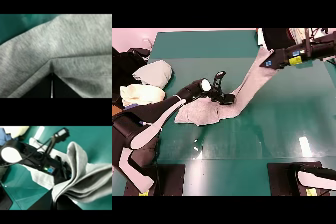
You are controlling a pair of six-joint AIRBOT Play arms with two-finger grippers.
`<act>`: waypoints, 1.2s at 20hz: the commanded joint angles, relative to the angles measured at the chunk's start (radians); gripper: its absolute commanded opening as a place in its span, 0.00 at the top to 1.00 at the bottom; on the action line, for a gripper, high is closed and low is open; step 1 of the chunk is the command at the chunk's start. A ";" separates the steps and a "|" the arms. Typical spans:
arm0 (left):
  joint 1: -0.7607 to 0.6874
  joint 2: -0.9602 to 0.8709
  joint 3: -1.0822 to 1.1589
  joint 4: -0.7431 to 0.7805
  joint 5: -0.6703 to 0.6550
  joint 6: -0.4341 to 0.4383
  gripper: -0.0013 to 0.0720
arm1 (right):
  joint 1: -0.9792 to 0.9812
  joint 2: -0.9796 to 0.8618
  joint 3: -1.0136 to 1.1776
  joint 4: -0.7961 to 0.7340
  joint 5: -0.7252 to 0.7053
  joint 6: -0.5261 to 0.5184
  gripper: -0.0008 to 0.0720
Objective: Fold the shirts.
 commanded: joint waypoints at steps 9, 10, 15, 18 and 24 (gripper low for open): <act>0.422 0.422 0.178 0.318 -0.268 0.002 0.95 | 0.467 -0.179 0.019 0.240 -0.358 -0.074 0.97; 0.470 0.478 0.178 0.329 -0.266 0.002 0.95 | 0.523 -0.231 0.032 0.285 -0.420 -0.124 0.97; 0.592 0.616 0.177 0.342 -0.303 0.014 0.95 | 0.676 -0.488 0.293 0.227 -0.429 -0.153 0.47; 0.567 0.613 0.173 0.340 -0.345 0.029 0.95 | 0.606 -0.464 0.280 0.016 -0.288 -0.070 0.55; 0.432 0.600 0.141 0.339 -0.316 0.061 0.95 | 0.311 -0.253 -0.206 -0.185 -0.248 0.058 0.54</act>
